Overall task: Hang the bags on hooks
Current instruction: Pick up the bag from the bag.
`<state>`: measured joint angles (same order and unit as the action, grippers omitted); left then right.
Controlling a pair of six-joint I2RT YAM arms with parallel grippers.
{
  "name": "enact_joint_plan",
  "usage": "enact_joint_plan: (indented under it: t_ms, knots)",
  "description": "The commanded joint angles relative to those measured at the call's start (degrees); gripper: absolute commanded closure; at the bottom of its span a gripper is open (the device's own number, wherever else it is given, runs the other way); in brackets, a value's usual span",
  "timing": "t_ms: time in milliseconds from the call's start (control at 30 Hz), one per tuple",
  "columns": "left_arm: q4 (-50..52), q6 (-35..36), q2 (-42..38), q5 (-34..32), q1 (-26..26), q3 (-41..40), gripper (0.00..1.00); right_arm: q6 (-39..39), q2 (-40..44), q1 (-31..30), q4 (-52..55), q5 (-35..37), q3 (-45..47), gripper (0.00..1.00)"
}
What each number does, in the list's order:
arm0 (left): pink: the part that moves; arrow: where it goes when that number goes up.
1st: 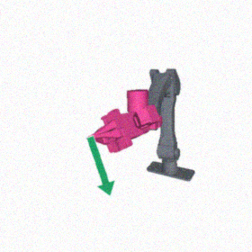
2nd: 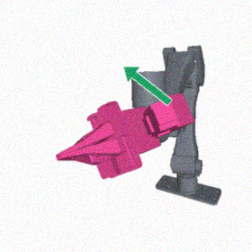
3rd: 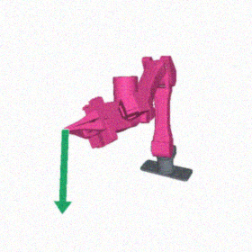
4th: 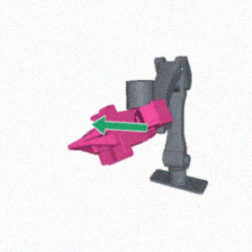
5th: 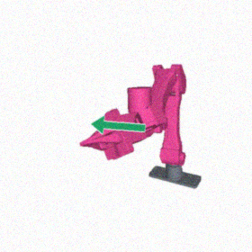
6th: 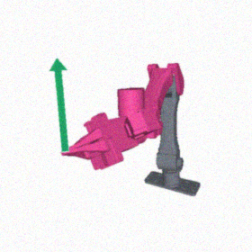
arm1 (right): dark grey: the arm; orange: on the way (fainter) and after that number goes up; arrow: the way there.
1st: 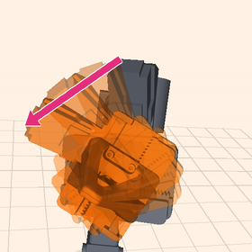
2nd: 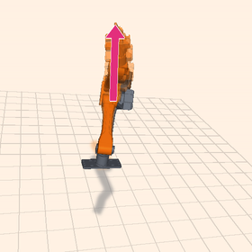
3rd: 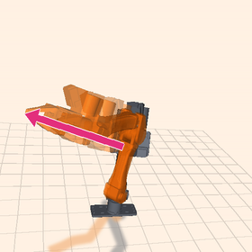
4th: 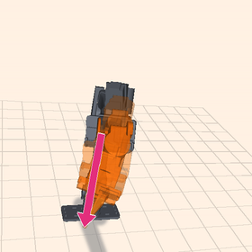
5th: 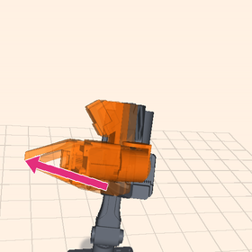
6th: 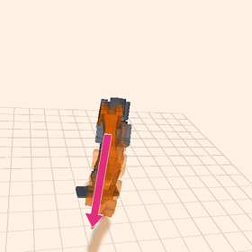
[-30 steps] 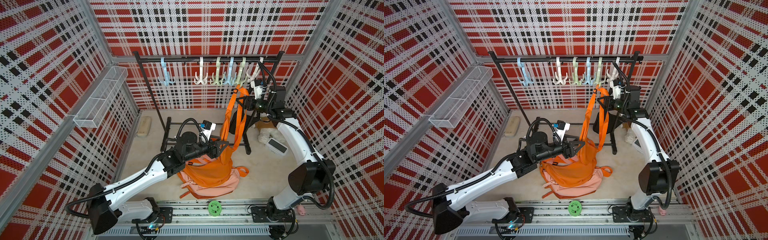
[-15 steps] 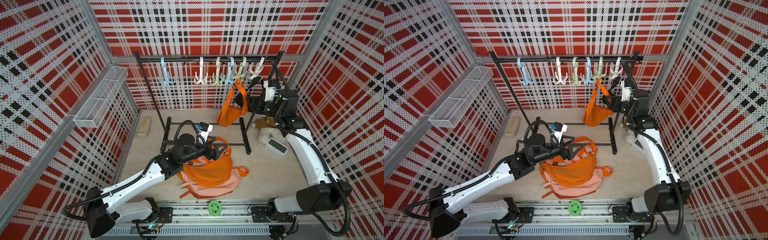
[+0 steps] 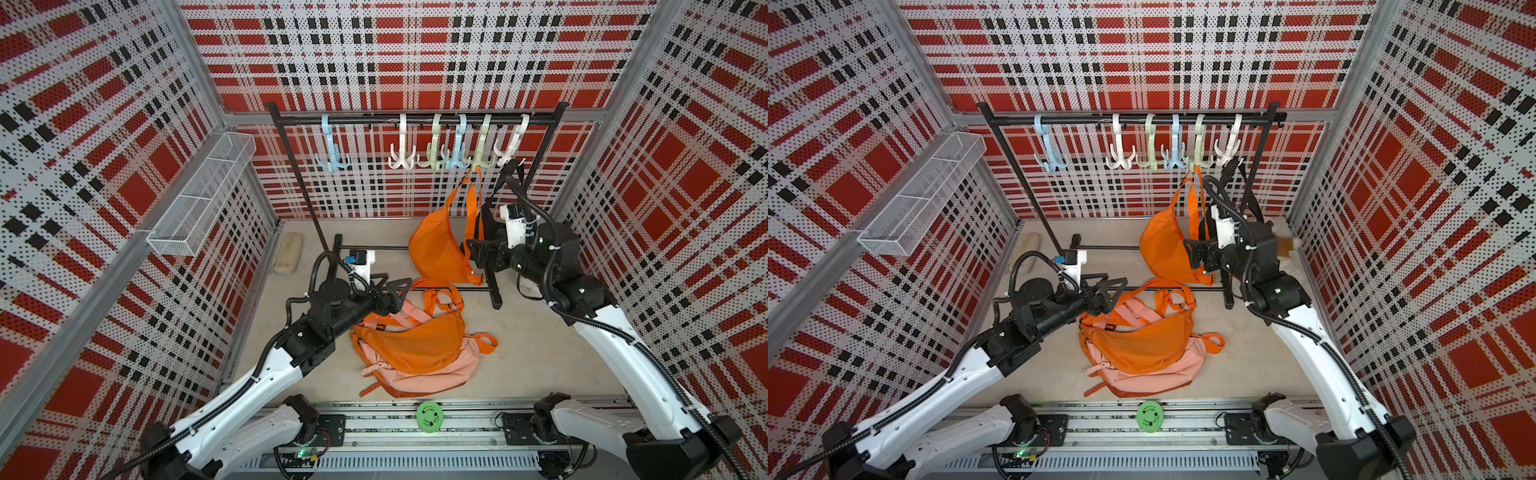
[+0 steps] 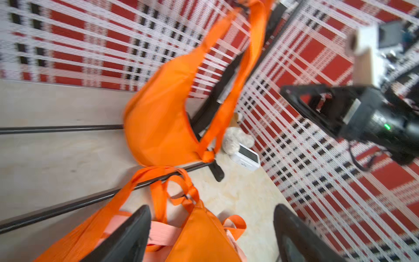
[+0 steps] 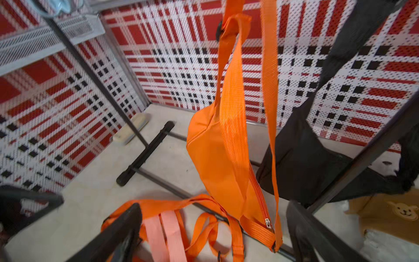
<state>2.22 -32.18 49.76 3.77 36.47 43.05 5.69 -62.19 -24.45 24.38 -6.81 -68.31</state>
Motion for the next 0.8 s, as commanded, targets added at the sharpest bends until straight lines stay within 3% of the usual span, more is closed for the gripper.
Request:
enact_joint_plan:
  t_ms: [0, 167, 333, 500, 767]
  knots:
    - [4.4, -7.1, -6.2, -1.8, -5.8, -3.2, 0.13, -4.3, 4.1, -6.2, 4.8, 1.1, 4.4, 0.00]
    - [10.9, -11.4, -15.8, -0.8, -15.2, -7.4, 0.12, -4.4, 4.7, -18.3, 12.4, -1.6, 7.6, 0.00]
    - [13.6, -15.0, -23.5, 1.0, -23.1, -10.8, 0.12, -4.8, -2.4, -31.1, 20.0, 3.6, 5.5, 0.00]
    - [13.5, -17.2, -27.6, 3.6, -27.4, -12.5, 0.12, -5.5, -12.5, -36.1, 24.7, 4.6, 2.0, 0.00]
    - [16.1, -15.0, -30.2, 3.9, -27.8, -10.8, 0.11, -5.4, -19.2, -39.1, 23.5, 3.4, 1.2, 0.00]
